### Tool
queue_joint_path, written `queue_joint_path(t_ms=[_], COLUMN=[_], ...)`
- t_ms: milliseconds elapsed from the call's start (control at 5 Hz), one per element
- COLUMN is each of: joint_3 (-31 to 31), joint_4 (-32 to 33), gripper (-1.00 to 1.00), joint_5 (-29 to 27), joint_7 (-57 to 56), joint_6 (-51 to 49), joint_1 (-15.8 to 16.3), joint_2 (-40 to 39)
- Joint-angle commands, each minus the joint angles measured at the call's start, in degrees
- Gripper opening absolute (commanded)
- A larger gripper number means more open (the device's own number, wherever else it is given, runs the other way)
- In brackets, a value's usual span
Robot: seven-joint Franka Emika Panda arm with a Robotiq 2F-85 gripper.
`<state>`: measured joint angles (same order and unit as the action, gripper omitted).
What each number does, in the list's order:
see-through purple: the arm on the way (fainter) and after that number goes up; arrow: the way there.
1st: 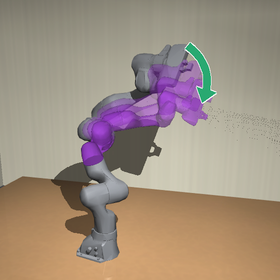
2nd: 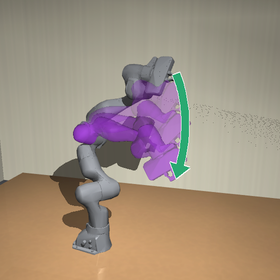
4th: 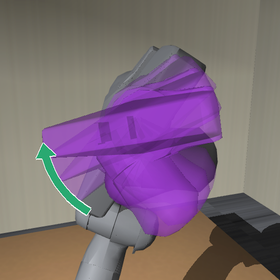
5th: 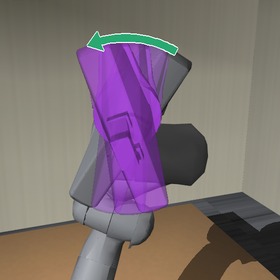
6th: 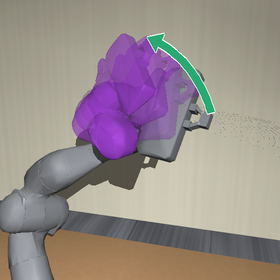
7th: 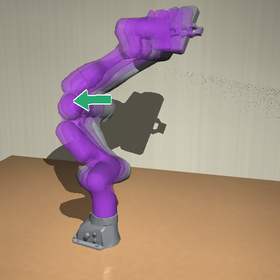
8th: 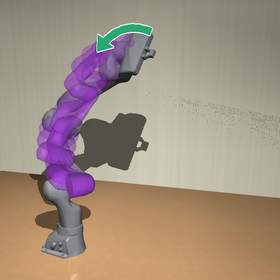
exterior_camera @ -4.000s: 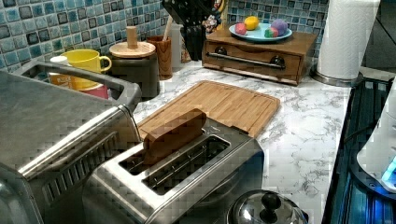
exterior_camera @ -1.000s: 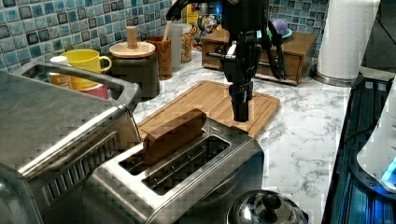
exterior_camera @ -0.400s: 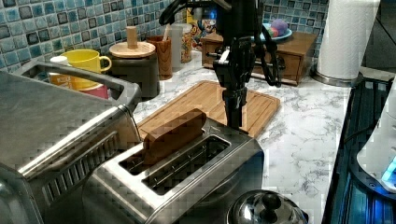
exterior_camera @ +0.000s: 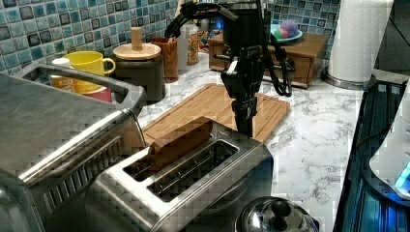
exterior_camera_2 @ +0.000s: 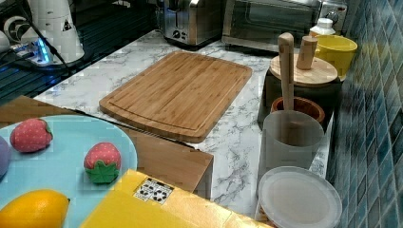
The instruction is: Turn on the toaster.
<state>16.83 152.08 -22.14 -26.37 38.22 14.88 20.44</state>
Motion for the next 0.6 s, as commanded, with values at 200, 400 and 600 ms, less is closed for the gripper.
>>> queue_joint_path(t_ms=[200, 400, 600], joint_3=[2.5, 2.1, 1.0], joint_4=[-1.7, 2.8, 7.1], gripper=[-1.00, -1.00, -1.00], joint_5=[-2.5, -2.5, -4.6], joint_7=[4.2, 5.4, 4.8], joint_6=[0.0, 1.3, 2.5], joint_1=[2.0, 1.4, 2.0], joint_2=[-5.2, -2.7, 1.9])
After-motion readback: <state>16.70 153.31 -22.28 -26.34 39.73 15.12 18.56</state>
